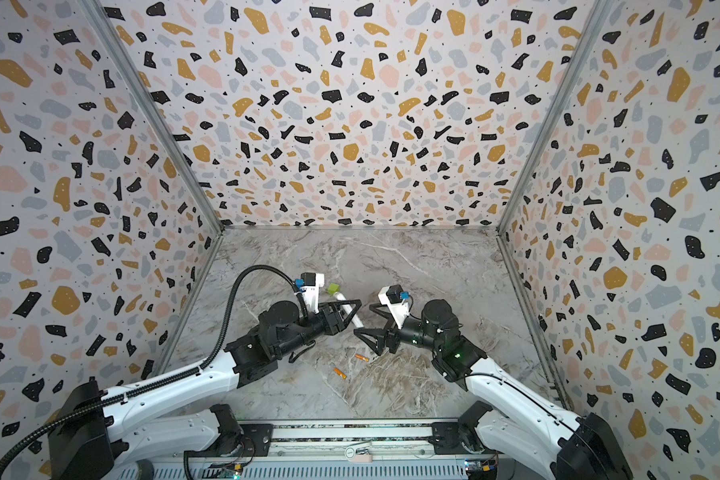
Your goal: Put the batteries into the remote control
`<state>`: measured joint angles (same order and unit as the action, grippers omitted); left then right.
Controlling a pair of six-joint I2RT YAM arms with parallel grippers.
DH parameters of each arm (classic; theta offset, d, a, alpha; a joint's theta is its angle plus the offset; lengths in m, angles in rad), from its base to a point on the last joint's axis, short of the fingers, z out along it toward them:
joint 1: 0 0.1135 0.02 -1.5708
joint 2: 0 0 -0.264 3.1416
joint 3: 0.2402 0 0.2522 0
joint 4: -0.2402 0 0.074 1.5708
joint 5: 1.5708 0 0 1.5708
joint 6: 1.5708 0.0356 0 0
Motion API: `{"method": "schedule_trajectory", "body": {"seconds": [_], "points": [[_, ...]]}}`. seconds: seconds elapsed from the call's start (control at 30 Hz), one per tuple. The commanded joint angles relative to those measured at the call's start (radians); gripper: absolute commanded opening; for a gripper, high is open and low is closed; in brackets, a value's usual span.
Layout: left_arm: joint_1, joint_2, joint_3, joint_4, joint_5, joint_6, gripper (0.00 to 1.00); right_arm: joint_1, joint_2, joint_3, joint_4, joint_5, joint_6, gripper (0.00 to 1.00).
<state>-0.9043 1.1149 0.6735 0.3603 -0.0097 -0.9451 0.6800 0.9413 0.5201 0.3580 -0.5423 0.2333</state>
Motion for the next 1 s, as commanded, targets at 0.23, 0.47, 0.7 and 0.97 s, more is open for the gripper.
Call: {"method": "schedule_trajectory", "body": {"seconds": [0.23, 0.47, 0.7, 0.97], "points": [[-0.002, -0.003, -0.014, 0.036, -0.101, -0.152, 0.00, 0.087, 0.056, 0.094, -0.086, 0.215, -0.089, 0.74], [-0.002, 0.003, -0.032, 0.055, -0.106, -0.182, 0.00, 0.136, 0.100, 0.116, -0.108, 0.289, -0.125, 0.52], [-0.001, 0.011, -0.042, 0.063, -0.113, -0.190, 0.00, 0.141, 0.090, 0.112, -0.110, 0.303, -0.132, 0.28], [0.002, 0.023, -0.060, 0.078, -0.108, -0.175, 0.45, 0.141, 0.079, 0.108, -0.128, 0.329, -0.147, 0.06]]}}
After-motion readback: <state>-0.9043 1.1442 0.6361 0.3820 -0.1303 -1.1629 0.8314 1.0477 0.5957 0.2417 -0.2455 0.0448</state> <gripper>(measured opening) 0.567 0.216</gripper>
